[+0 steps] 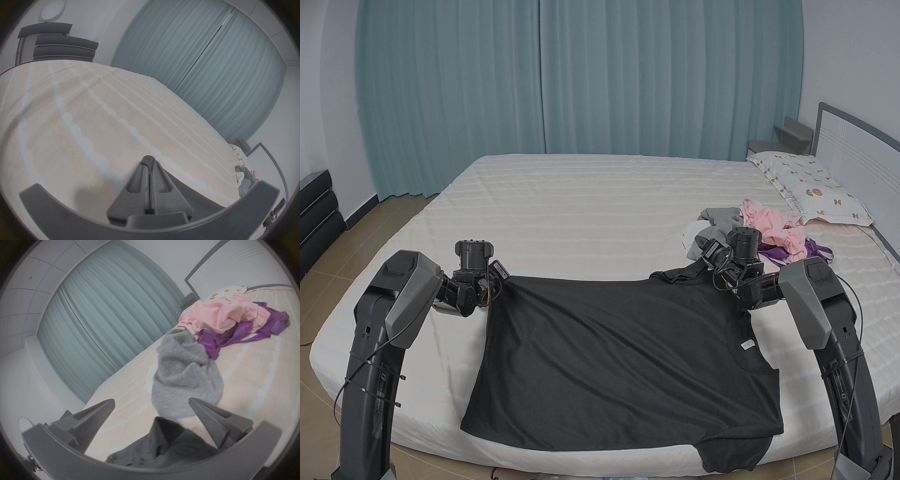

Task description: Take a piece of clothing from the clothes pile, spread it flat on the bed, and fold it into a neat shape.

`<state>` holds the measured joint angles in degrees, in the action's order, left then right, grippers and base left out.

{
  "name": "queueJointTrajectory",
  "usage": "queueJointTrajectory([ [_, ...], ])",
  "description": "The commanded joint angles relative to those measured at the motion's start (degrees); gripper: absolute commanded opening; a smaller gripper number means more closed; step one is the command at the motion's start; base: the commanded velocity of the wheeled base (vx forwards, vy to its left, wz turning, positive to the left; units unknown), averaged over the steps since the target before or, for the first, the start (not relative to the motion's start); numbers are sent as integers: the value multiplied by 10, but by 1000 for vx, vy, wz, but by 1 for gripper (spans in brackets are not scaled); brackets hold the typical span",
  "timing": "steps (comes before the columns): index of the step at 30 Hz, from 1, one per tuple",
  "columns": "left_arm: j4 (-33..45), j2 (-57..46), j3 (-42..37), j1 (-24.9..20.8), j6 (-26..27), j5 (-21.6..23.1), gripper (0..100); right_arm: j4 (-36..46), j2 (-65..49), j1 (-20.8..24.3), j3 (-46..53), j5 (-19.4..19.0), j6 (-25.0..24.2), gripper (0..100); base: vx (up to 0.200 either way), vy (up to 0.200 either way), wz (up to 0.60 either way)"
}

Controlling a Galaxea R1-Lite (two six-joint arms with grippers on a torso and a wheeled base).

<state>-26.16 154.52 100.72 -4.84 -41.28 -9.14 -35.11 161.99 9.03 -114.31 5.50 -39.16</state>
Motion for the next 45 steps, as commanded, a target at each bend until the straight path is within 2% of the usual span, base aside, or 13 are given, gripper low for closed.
queueJointTrajectory([
  [1,0,-2,1,0,0,-4,0,8,-30,-19,36,-9,9,100,0,0,0],
  [8,0,-3,1,0,0,-4,0,1,-61,-30,117,-60,56,100,0,0,0],
  [14,-1,-4,2,0,0,-4,0,1,-49,-31,127,-63,81,100,0,0,0],
  [20,0,-3,1,0,0,-4,0,7,-37,-31,124,-62,85,100,0,0,0],
  [21,-1,-3,1,0,0,-4,0,7,-36,-31,124,-62,85,0,0,0,0],
  [32,-1,-3,5,2,1,-5,0,-1,-33,-31,103,-60,74,0,0,0,0],
  [38,-2,-6,8,6,3,-5,0,-8,-34,-33,76,-52,41,0,0,0,0],
  [45,-2,-5,35,17,8,-6,0,-8,-33,-38,23,-27,39,0,0,0,0],
])
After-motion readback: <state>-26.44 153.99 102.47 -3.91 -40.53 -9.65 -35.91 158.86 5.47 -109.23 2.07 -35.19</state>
